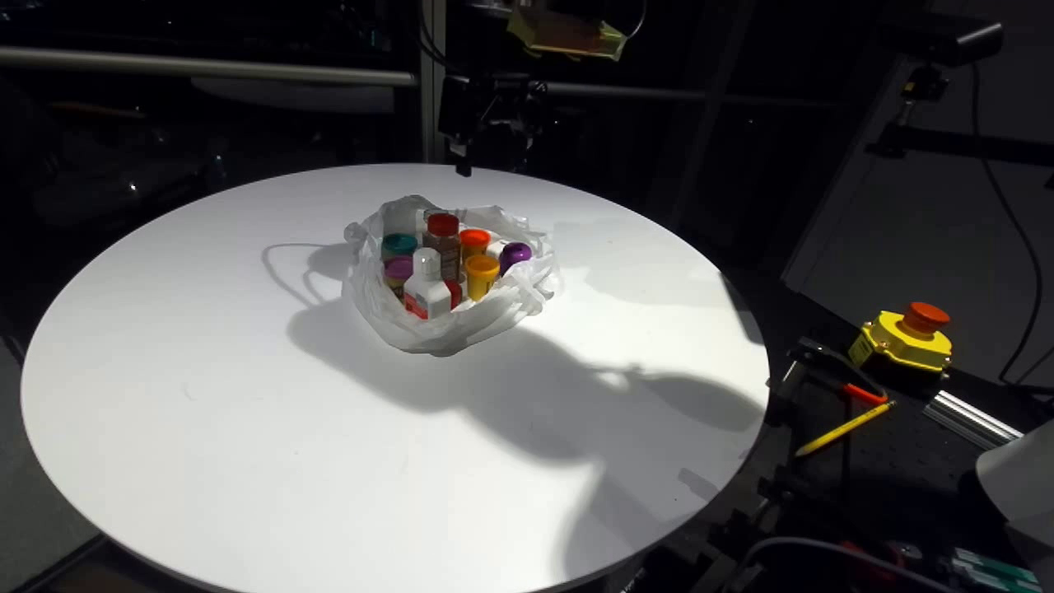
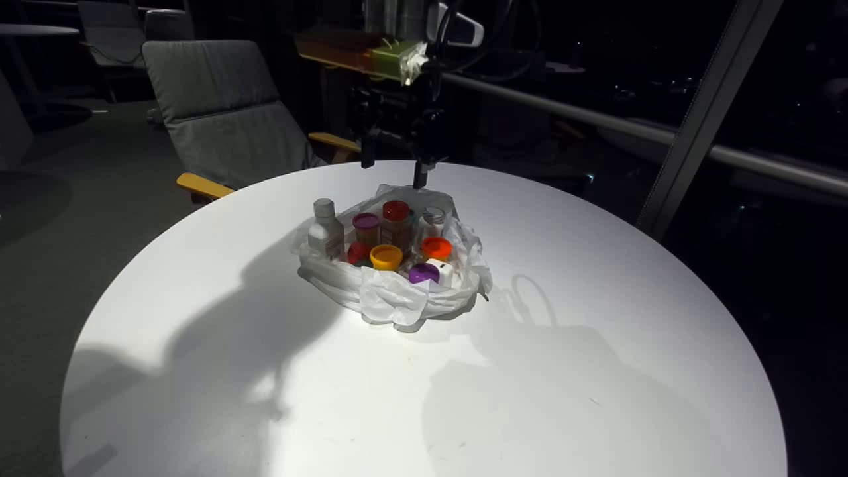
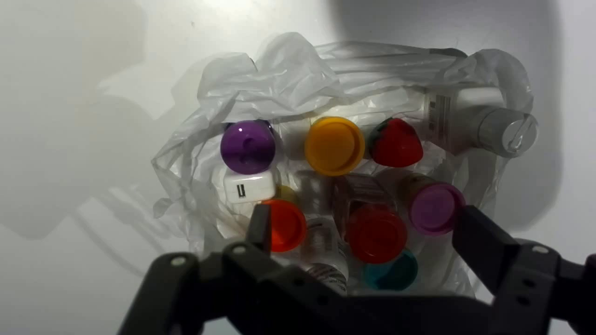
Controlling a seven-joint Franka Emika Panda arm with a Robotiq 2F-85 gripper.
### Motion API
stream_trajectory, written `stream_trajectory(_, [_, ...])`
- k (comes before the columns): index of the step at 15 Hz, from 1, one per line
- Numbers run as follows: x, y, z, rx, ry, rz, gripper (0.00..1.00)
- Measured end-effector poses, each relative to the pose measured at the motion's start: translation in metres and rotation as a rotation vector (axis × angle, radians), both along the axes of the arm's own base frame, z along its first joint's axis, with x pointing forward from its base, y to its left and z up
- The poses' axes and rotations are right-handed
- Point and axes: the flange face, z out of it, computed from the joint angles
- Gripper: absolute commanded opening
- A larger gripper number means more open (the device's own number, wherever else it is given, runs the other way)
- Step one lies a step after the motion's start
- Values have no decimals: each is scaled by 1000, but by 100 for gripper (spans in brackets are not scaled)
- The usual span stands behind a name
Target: Remove the objects in the plastic and put them on the table.
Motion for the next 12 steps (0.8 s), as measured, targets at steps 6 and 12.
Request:
stream_trajectory(6, [32,25,-53,1,28,35,100])
stream_trajectory(12, [50,33,-87,-4,38,43,74])
